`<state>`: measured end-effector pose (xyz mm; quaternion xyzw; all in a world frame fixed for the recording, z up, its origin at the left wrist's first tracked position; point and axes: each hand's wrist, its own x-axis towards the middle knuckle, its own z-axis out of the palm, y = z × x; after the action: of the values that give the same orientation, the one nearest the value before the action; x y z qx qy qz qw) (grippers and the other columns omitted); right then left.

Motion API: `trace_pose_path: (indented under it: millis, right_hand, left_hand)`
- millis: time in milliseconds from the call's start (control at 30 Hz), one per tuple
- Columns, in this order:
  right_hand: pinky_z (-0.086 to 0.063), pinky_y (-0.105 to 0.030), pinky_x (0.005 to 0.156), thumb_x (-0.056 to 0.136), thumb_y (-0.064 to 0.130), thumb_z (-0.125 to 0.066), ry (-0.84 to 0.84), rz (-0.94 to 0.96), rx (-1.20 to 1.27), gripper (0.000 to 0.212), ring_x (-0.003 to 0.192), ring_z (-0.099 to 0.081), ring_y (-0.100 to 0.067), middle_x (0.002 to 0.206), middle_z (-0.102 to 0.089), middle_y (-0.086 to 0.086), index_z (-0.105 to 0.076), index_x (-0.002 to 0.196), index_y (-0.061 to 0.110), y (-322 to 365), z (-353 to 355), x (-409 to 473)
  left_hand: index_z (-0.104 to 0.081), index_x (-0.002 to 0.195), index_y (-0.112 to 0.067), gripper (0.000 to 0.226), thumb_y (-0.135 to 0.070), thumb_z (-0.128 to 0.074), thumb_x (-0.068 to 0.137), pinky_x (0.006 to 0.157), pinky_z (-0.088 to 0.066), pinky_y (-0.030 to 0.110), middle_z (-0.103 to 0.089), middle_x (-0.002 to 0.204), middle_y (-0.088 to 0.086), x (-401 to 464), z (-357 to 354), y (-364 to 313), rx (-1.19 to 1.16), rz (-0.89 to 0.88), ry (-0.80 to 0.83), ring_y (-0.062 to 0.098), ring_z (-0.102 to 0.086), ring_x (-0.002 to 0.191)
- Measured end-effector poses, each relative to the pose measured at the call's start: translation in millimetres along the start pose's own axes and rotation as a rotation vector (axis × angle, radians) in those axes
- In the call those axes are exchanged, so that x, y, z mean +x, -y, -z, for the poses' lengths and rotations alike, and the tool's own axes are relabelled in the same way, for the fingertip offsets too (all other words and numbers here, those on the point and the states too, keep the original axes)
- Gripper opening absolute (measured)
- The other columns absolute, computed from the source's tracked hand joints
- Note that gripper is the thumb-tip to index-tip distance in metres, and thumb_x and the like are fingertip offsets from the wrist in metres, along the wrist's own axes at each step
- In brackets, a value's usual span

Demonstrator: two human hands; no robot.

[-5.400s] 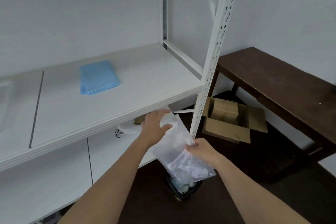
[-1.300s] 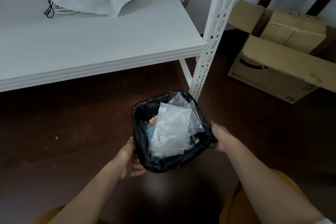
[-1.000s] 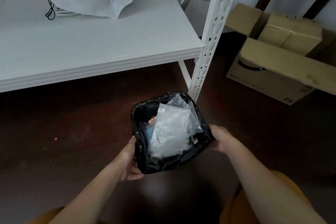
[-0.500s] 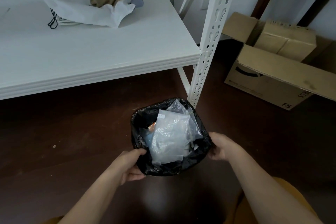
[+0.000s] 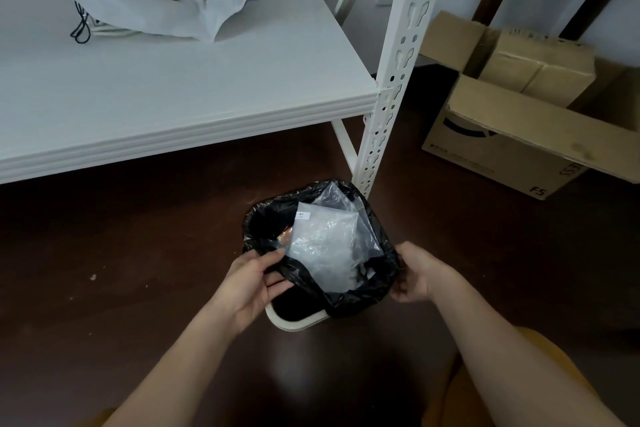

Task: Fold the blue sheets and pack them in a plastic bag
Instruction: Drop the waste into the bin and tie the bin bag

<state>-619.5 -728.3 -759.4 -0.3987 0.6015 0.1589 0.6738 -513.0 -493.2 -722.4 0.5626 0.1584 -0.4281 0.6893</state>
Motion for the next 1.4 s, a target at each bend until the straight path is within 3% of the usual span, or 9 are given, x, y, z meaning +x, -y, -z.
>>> trace_pose_path:
  millis: [267, 400, 500, 567, 833, 1067, 1233, 1333, 1400]
  right_hand:
    - [-0.041, -0.028, 0.060, 0.093, 0.009, -0.038, -0.049, 0.056, -0.171, 0.024, 0.069, -0.048, -0.017, 0.074, -0.054, -0.003, -0.057, 0.082, 0.017, 7, -1, -6]
    - [-0.044, -0.029, 0.072, 0.096, 0.007, -0.042, -0.277, 0.343, -0.567, 0.030, 0.089, -0.057, -0.022, 0.118, -0.059, -0.004, -0.056, 0.122, 0.011, 7, -9, -14]
    - [-0.042, -0.029, 0.072, 0.098, 0.014, -0.048, -0.456, 0.483, -0.831, 0.013, 0.086, -0.057, -0.022, 0.112, -0.061, -0.010, -0.056, 0.089, 0.009, 9, -10, -17]
    - [-0.039, -0.031, 0.068, 0.096, 0.011, -0.049, -0.461, 0.491, -0.850, 0.021, 0.078, -0.053, -0.017, 0.096, -0.055, -0.005, -0.044, 0.076, 0.010, 10, -10, -18]
    - [-0.029, -0.023, 0.047, 0.097, 0.007, -0.045, -0.456, 0.592, -0.774, 0.017, 0.068, -0.045, -0.010, 0.099, -0.049, -0.006, -0.046, 0.113, 0.001, 17, -8, -27]
    - [-0.047, -0.034, 0.069, 0.094, 0.003, -0.047, -0.649, 0.816, -0.689, 0.017, 0.095, -0.059, -0.025, 0.105, -0.060, -0.009, -0.046, 0.111, 0.003, 21, -6, -39]
    - [-0.039, -0.030, 0.064, 0.098, 0.035, -0.047, -0.566, 0.907, -0.750, 0.028, 0.082, -0.056, -0.021, 0.087, -0.057, -0.005, -0.053, 0.097, 0.007, 29, -10, -28]
    - [-0.046, -0.035, 0.084, 0.095, 0.047, -0.046, -0.452, 0.875, -0.672, 0.045, 0.098, -0.056, -0.021, 0.104, -0.058, -0.004, -0.053, 0.116, 0.008, 43, -20, -16]
    - [-0.044, -0.035, 0.090, 0.097, 0.048, -0.042, -0.392, 0.820, -0.632, 0.053, 0.104, -0.054, -0.022, 0.108, -0.057, -0.004, -0.049, 0.126, 0.005, 50, -27, -10]
  left_hand:
    - [-0.059, 0.103, -0.001, 0.013, 0.001, -0.055, 0.091, 0.049, -0.058, 0.028, -0.072, 0.073, 0.012, 7, -7, 2, 0.032, 0.041, -0.022, 0.021, -0.071, 0.058]
    - [-0.058, 0.107, 0.002, 0.017, 0.002, -0.052, 0.091, 0.048, -0.058, 0.029, -0.071, 0.080, 0.018, 10, -7, 2, 0.079, 0.082, -0.046, 0.023, -0.071, 0.059]
    - [-0.056, 0.106, 0.003, 0.016, 0.005, -0.048, 0.092, 0.044, -0.056, 0.025, -0.069, 0.080, 0.019, 11, -7, 2, 0.100, 0.101, -0.078, 0.022, -0.070, 0.055]
    - [-0.054, 0.107, 0.005, 0.018, 0.007, -0.046, 0.091, 0.042, -0.054, 0.024, -0.067, 0.082, 0.021, 10, -5, 1, 0.107, 0.114, -0.092, 0.021, -0.069, 0.051]
    - [-0.046, 0.120, 0.012, 0.031, 0.017, -0.038, 0.091, 0.046, -0.056, 0.028, -0.062, 0.099, 0.029, 10, 0, 4, 0.094, 0.124, -0.121, 0.035, -0.068, 0.076]
    - [-0.053, 0.091, 0.001, 0.021, 0.012, -0.035, 0.090, 0.035, -0.043, 0.013, -0.053, 0.079, 0.013, 9, 5, -7, 0.128, 0.072, -0.249, 0.017, -0.054, 0.061]
    - [-0.057, 0.095, -0.004, 0.017, -0.019, -0.057, 0.087, 0.044, -0.044, 0.025, -0.058, 0.067, 0.009, 21, 20, -20, 0.247, 0.006, -0.319, 0.017, -0.053, 0.046]
    - [-0.059, 0.114, -0.010, 0.058, -0.052, -0.061, 0.074, 0.065, -0.048, 0.032, -0.068, 0.099, 0.009, 34, 26, -28, 0.265, 0.012, -0.371, 0.026, -0.065, 0.084]
    - [-0.061, 0.108, -0.015, 0.047, -0.054, -0.051, 0.084, 0.070, -0.047, 0.033, -0.067, 0.101, 0.007, 39, 27, -32, 0.209, 0.071, -0.344, 0.025, -0.063, 0.089]
